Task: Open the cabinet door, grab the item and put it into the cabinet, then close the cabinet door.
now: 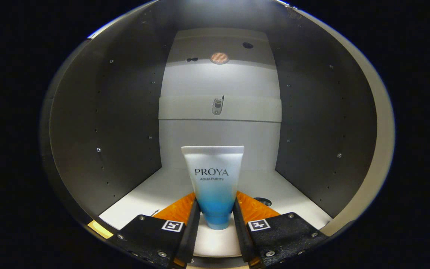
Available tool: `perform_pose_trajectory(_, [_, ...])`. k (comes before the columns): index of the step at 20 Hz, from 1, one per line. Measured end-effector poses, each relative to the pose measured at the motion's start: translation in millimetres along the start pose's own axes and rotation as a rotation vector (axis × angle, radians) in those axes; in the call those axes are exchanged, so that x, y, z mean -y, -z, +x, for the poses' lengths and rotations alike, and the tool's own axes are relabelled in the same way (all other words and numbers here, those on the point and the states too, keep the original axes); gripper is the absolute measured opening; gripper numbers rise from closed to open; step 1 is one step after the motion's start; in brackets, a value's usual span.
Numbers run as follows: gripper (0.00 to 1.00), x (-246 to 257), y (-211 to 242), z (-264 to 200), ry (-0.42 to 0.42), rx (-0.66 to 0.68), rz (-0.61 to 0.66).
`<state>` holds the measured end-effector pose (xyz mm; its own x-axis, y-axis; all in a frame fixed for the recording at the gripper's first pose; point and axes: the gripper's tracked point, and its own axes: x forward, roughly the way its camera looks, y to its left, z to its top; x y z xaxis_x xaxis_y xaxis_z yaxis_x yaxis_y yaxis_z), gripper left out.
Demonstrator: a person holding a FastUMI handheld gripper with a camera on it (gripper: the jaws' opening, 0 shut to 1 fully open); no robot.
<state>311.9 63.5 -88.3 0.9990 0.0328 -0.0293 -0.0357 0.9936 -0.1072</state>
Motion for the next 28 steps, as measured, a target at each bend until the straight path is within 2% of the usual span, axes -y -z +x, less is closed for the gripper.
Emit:
perform_pose_trajectory(2, [0.51, -2, 0, -2, -0.005, 0.005, -0.031])
perform_pose_trajectory(7, [0.84, -13, -23, -25, -0.017, 0.060, -0.041])
perform_pose_trajectory(9, [0.91, -19, -31, -43, -0.033, 0.064, -0.013])
perform_pose_trajectory(15, [0.93, -26, -41, -119, -0.053, 0.042, 0.047])
perform_pose_trajectory(19, [0.93, -30, -45, -187, -0.070, 0.045, 0.069])
perform_pose_trajectory(24, [0.93, -30, -35, -284, -0.031, 0.045, 0.096])
perform_pose_trajectory(28, [0.93, -36, -35, -344, -0.032, 0.030, 0.134])
